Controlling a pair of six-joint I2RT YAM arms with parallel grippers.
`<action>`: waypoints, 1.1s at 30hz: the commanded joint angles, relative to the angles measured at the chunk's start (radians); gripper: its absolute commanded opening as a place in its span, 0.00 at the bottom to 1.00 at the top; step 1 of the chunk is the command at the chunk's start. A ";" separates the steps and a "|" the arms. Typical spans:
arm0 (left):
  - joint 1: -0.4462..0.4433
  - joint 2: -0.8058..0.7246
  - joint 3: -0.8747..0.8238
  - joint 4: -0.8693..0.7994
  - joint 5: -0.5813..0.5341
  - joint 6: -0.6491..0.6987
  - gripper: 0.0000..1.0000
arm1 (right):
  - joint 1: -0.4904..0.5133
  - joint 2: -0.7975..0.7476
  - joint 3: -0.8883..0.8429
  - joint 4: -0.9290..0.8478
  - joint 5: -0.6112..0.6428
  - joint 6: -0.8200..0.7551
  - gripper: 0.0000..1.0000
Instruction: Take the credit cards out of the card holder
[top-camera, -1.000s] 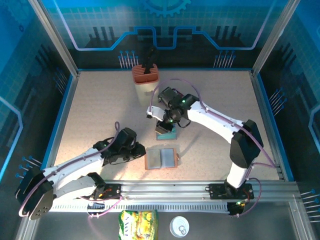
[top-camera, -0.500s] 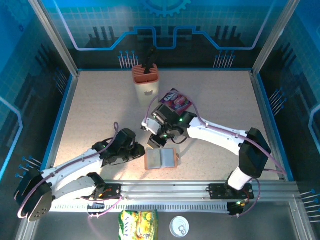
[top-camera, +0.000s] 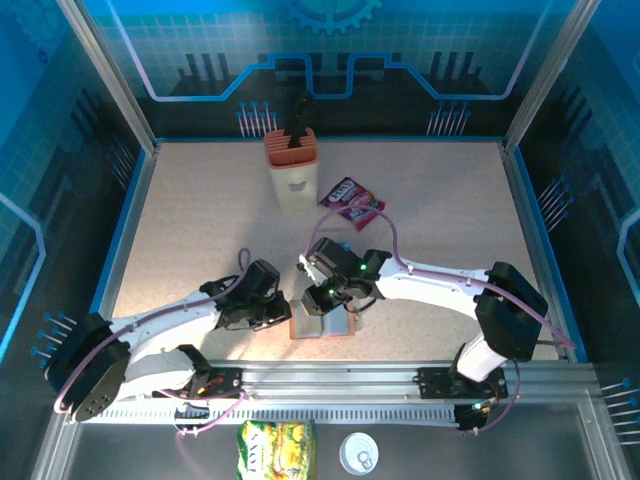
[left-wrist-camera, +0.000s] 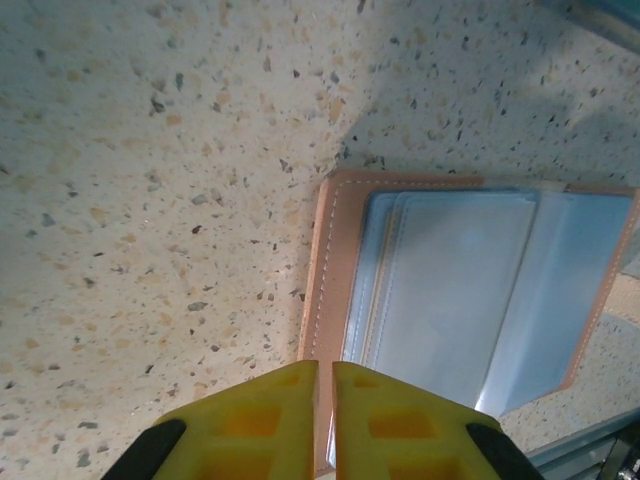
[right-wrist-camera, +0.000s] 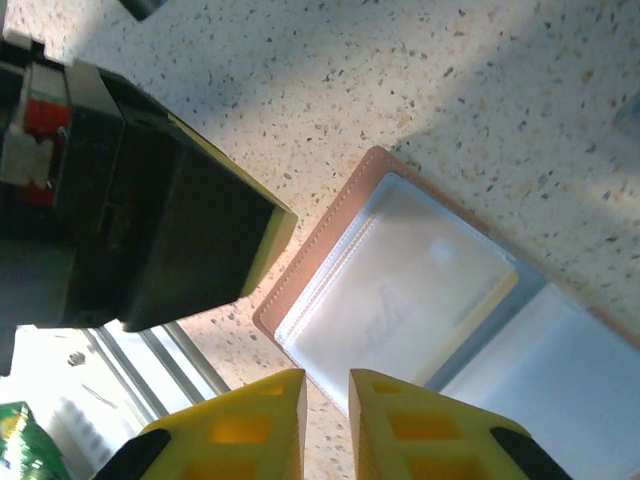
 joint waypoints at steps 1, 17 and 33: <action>0.006 0.024 0.004 0.035 0.053 0.008 0.10 | 0.010 0.004 -0.047 0.085 -0.069 0.143 0.19; -0.010 0.147 0.016 0.086 0.083 0.004 0.00 | -0.051 0.022 -0.223 0.319 -0.195 0.309 0.29; -0.009 0.130 0.034 -0.022 0.005 0.025 0.00 | -0.070 0.085 -0.196 0.286 -0.194 0.310 0.34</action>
